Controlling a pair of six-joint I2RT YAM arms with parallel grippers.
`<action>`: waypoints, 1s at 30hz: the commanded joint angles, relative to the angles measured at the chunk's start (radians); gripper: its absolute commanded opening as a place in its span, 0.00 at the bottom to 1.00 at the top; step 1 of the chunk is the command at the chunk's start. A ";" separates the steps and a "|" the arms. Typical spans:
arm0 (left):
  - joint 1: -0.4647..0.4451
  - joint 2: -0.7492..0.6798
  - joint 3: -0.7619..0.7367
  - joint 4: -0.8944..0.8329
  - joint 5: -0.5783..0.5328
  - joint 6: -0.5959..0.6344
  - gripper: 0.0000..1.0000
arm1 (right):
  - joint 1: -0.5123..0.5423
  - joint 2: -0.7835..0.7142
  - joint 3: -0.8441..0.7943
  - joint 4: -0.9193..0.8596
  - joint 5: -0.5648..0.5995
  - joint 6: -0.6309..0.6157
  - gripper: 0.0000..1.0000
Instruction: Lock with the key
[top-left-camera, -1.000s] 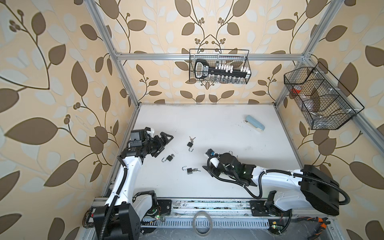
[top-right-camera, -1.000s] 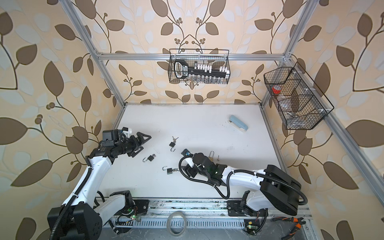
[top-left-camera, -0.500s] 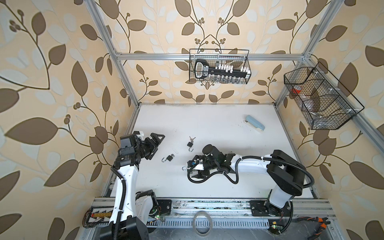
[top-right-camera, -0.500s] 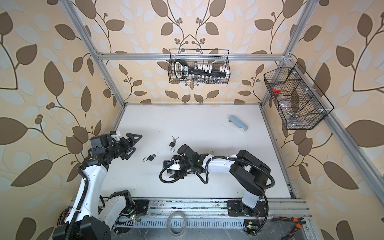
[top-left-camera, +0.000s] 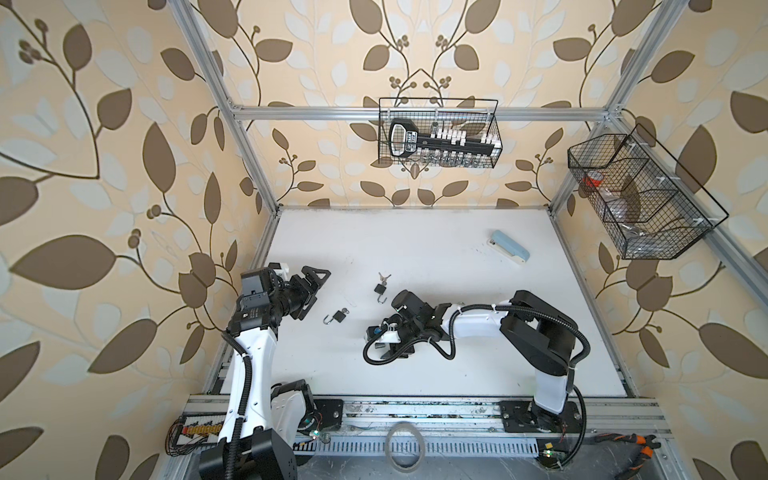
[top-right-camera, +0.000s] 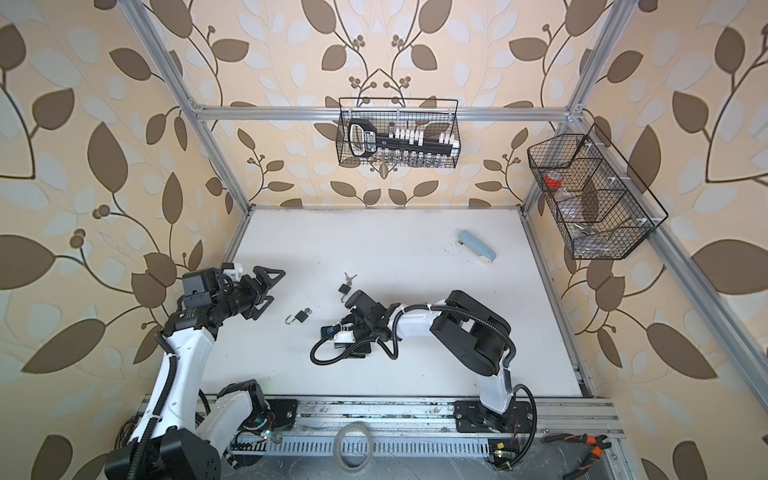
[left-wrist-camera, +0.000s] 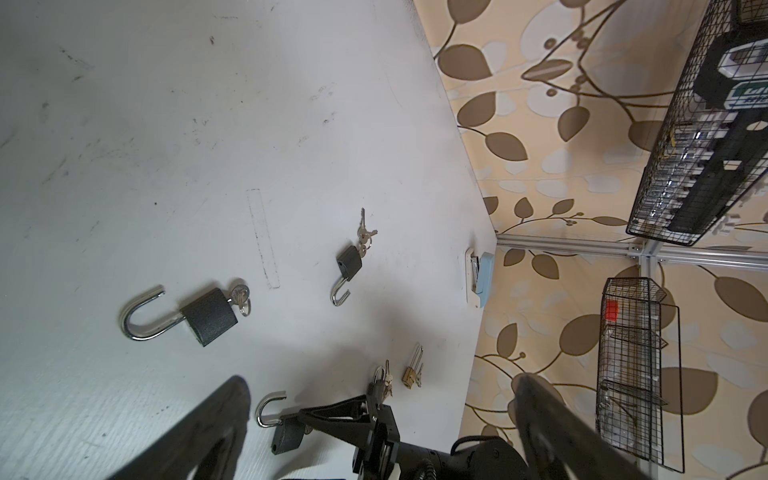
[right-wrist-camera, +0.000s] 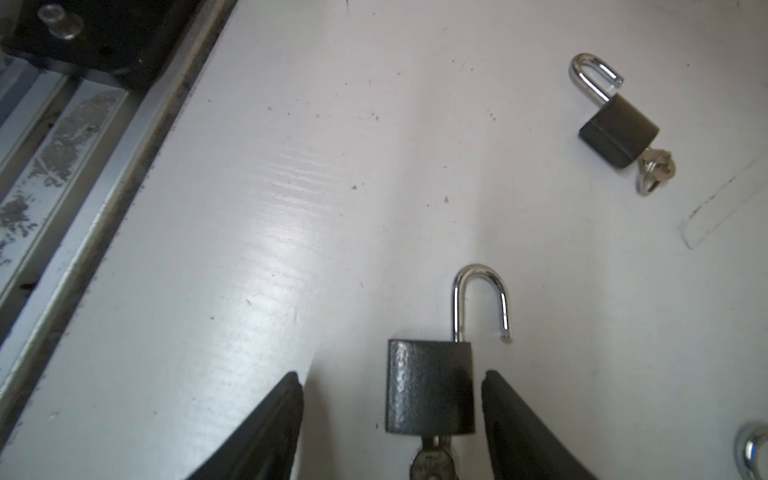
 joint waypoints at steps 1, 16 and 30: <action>0.002 0.000 0.046 0.022 0.038 0.005 0.99 | -0.007 0.030 0.037 -0.023 -0.009 -0.009 0.65; 0.002 0.002 0.053 0.017 0.048 0.015 0.99 | -0.020 0.084 0.055 -0.062 -0.013 0.019 0.46; -0.008 0.040 0.160 -0.042 0.006 0.126 0.99 | -0.033 -0.028 0.002 -0.013 -0.009 0.064 0.14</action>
